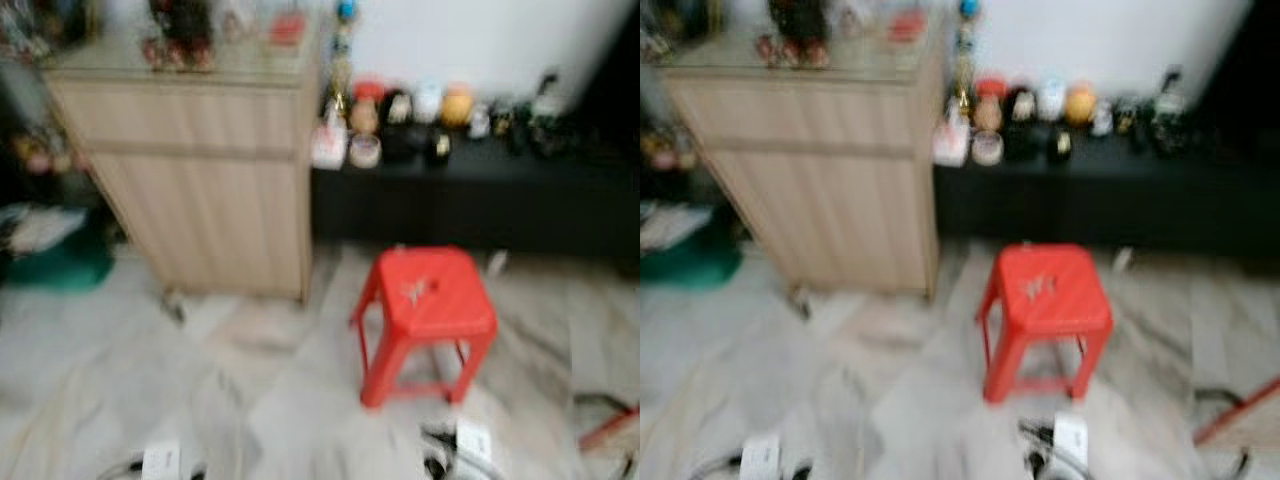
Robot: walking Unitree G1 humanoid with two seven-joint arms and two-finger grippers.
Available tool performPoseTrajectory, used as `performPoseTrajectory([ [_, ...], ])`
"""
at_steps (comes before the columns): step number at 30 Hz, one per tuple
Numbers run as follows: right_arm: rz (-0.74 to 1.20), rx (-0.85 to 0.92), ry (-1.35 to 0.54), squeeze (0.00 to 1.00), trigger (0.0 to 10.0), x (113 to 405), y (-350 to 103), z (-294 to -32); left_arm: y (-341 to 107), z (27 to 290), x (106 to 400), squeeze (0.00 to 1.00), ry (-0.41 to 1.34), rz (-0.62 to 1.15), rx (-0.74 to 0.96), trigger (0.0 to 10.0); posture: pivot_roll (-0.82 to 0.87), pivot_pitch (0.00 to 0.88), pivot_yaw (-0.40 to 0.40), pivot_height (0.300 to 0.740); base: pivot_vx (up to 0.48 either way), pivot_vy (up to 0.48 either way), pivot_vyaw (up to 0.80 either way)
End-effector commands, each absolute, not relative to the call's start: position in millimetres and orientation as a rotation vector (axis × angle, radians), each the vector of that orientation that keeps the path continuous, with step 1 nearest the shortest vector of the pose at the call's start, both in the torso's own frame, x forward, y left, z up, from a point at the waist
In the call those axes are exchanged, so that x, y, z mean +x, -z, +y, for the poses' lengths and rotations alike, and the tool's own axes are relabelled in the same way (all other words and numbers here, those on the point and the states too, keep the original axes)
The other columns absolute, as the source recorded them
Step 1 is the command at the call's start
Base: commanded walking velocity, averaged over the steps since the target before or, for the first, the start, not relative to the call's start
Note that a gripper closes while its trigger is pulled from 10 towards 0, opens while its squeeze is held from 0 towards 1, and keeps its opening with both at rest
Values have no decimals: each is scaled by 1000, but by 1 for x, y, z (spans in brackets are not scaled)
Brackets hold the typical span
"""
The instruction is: Hang keys on a hook
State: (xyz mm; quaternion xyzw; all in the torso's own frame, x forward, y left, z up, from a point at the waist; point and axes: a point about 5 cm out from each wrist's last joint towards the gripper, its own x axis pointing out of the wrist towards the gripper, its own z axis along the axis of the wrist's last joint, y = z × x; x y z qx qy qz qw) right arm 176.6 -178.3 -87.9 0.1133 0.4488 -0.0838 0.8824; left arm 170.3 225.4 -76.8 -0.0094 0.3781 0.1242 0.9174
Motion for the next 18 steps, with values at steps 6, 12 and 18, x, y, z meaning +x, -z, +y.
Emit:
performPoseTrajectory([
  [6,921,236,195,0,10000,178,87,-184,81,220,163,0,-248,805,-29,10000,47,59,3,740,326,0,0],
  [12,923,235,191,0,10000,177,87,-184,81,219,164,0,-248,804,-31,10000,47,59,3,740,326,0,0],
  [18,925,234,194,0,10000,177,87,-185,81,220,163,0,-247,805,-31,10000,47,59,3,740,327,0,0],
])
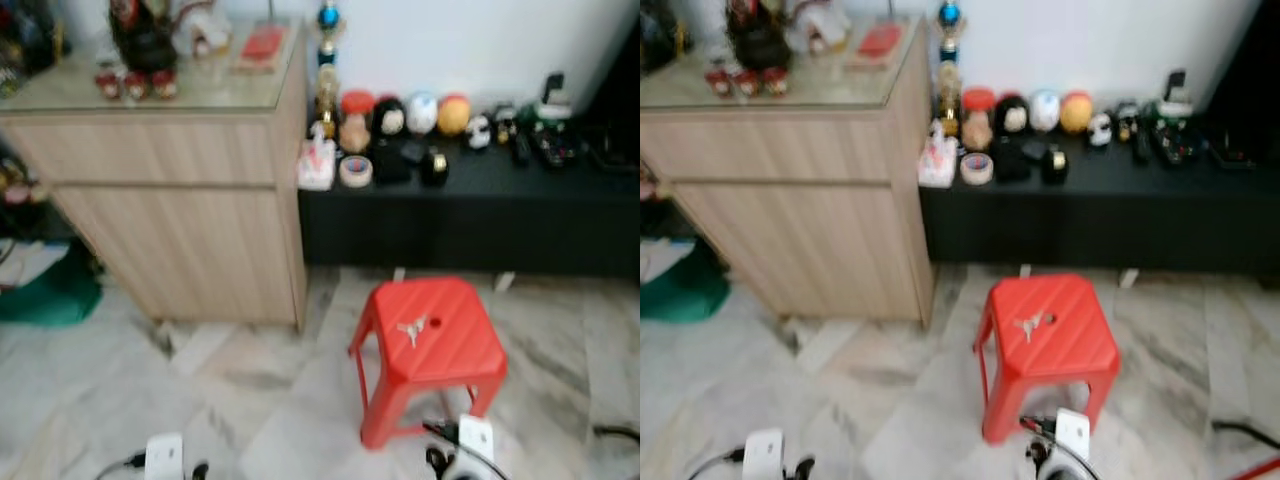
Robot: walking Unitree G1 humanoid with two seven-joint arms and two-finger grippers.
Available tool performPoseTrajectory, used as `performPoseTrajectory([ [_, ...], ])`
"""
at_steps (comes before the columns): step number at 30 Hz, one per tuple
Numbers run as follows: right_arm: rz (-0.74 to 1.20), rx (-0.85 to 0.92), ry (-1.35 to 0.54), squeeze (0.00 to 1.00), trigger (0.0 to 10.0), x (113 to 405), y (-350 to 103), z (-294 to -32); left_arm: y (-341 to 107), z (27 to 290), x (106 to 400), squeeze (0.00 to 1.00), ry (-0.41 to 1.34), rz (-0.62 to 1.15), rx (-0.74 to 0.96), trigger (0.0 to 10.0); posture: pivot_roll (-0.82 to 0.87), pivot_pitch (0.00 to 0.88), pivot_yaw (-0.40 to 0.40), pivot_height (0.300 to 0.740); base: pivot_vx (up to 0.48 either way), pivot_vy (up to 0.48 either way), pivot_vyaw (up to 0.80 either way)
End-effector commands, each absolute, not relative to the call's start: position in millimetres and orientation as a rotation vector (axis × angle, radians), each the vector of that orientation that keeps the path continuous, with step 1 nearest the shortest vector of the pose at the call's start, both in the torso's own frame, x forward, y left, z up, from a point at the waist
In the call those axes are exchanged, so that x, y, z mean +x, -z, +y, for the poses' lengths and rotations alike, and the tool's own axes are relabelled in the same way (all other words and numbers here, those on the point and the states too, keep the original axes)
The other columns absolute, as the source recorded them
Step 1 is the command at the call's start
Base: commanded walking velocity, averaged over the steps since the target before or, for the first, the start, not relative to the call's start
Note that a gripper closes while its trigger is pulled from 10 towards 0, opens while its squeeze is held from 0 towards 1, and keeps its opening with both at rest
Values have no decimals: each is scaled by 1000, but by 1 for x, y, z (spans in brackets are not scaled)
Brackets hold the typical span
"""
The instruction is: Hang keys on a hook
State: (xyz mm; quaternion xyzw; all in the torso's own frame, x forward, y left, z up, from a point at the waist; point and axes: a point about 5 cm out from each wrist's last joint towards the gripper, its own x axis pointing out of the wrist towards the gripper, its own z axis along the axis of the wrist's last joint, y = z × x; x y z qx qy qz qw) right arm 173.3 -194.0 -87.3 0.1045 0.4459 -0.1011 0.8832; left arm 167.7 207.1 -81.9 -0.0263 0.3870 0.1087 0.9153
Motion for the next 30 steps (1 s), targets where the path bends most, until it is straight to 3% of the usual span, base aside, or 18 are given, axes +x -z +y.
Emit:
performPoseTrajectory([
  [1,925,234,194,0,10000,177,87,-185,82,220,163,0,-248,806,-31,10000,47,59,3,740,330,0,0],
  [12,922,235,190,0,10000,178,87,-184,82,220,162,0,-252,812,-31,10000,48,59,3,740,313,0,0],
  [21,914,239,185,0,10000,181,86,-183,83,220,161,0,-230,824,-5,10000,49,60,2,740,0,0,0],
  [30,889,230,169,0,10000,188,82,-181,83,220,160,0,-234,827,-5,10000,48,55,0,740,0,-420,0],
])
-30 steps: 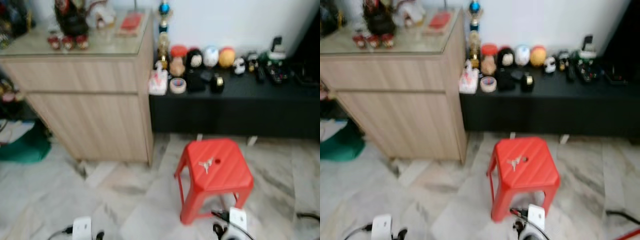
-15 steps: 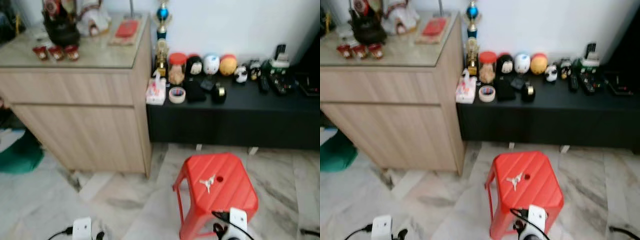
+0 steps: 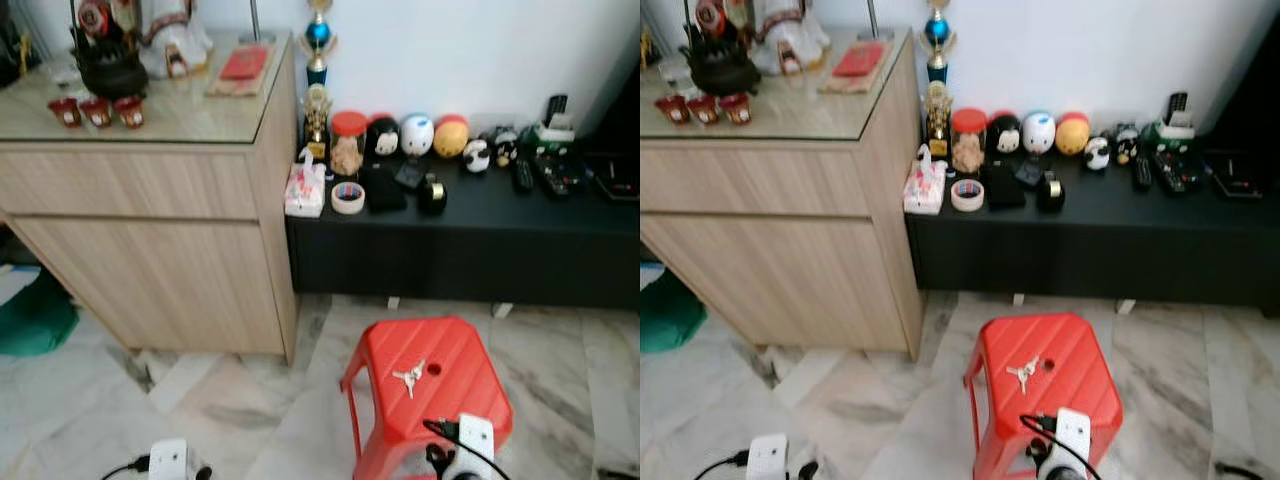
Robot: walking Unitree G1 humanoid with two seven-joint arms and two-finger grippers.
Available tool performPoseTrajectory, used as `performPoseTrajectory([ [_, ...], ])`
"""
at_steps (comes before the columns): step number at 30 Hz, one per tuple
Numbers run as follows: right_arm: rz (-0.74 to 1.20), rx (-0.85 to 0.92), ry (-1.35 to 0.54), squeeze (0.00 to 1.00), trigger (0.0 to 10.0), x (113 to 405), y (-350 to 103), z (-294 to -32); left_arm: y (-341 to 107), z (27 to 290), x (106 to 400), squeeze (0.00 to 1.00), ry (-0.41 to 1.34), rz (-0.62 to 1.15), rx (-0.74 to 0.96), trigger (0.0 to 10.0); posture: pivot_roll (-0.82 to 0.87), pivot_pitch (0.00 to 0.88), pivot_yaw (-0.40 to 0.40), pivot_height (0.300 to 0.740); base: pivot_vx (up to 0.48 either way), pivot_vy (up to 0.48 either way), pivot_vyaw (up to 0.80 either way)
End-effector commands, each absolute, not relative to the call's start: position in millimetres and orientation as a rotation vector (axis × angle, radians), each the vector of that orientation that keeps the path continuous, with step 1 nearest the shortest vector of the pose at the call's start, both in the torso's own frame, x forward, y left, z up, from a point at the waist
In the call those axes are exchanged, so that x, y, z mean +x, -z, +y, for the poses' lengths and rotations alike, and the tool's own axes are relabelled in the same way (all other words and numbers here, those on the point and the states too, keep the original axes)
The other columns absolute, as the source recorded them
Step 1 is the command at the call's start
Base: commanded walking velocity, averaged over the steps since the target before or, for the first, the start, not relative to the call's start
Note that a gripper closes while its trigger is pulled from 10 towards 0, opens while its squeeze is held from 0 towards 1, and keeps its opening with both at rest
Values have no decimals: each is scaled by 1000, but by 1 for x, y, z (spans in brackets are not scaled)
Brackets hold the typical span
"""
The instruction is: Hang keys on a hook
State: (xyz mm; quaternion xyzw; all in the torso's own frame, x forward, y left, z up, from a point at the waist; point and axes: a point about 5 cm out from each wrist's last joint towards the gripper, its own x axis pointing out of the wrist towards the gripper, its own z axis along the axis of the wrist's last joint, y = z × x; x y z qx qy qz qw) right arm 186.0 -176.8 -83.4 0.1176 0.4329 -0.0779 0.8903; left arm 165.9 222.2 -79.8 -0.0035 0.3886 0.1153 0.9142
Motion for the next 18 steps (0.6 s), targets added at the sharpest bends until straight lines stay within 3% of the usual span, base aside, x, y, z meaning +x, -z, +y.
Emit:
performPoseTrajectory([
  [1,885,229,164,0,10000,189,81,-181,83,220,160,0,-234,828,-5,10000,48,55,0,740,0,-420,0],
  [18,838,200,121,0,10000,202,74,-174,84,220,160,0,-227,837,35,10000,45,35,-5,740,0,-53,0],
])
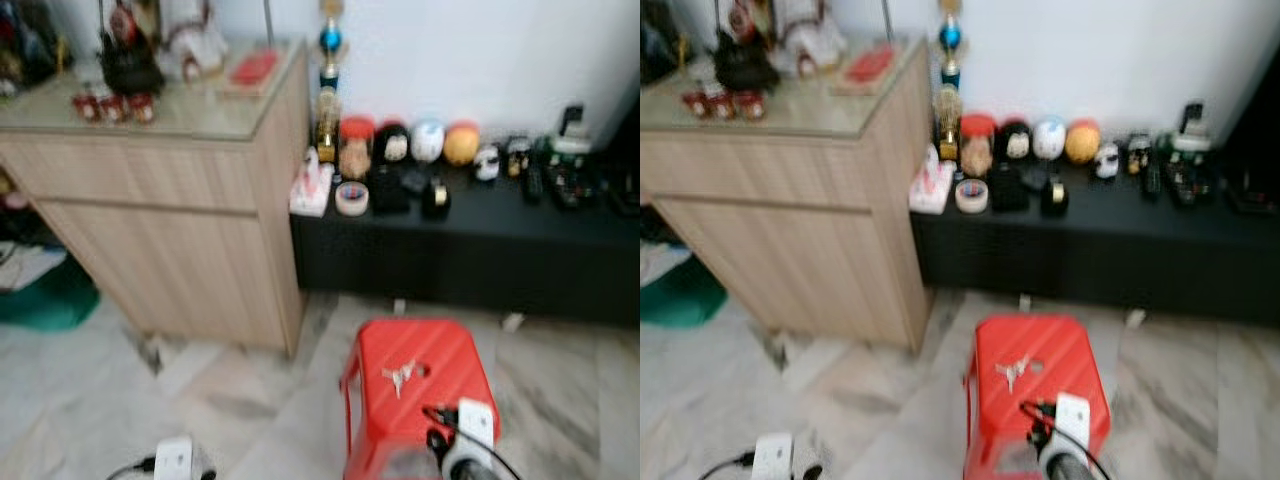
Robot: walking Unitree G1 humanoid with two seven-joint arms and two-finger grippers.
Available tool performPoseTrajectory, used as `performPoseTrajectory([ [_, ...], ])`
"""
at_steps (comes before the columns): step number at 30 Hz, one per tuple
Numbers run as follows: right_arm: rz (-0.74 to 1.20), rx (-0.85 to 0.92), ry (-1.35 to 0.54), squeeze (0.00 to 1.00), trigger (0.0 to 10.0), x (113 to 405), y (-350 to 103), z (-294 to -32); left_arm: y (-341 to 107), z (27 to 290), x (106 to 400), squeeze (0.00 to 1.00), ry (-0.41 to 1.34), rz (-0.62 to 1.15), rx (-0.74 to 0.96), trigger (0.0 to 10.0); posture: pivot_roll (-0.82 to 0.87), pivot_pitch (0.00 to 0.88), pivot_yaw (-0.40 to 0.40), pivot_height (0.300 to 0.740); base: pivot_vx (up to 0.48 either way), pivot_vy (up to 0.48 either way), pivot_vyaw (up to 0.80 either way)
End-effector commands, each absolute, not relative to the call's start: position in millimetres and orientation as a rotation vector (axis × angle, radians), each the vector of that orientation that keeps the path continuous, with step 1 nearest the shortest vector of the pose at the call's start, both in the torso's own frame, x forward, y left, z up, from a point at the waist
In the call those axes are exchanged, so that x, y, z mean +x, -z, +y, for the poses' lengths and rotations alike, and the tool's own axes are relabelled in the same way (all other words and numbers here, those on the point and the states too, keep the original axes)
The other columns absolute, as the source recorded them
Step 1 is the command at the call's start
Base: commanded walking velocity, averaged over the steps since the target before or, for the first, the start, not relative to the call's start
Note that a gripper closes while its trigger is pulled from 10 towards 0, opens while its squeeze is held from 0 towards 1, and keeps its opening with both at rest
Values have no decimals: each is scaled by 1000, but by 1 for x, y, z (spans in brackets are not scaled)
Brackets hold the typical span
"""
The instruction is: Hang keys on a hook
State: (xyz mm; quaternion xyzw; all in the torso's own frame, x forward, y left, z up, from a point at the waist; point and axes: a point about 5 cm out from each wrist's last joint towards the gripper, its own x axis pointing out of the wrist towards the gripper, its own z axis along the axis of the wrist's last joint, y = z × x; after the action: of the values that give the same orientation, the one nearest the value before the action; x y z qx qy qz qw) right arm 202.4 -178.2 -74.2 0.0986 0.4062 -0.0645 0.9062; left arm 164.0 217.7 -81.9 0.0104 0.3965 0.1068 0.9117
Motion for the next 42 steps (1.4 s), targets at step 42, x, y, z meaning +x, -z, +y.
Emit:
performPoseTrajectory([
  [42,182,69,74,0,10000,284,-12,-159,11,222,245,0,-190,264,52,10000,25,47,5,740,0,-7,0],
])
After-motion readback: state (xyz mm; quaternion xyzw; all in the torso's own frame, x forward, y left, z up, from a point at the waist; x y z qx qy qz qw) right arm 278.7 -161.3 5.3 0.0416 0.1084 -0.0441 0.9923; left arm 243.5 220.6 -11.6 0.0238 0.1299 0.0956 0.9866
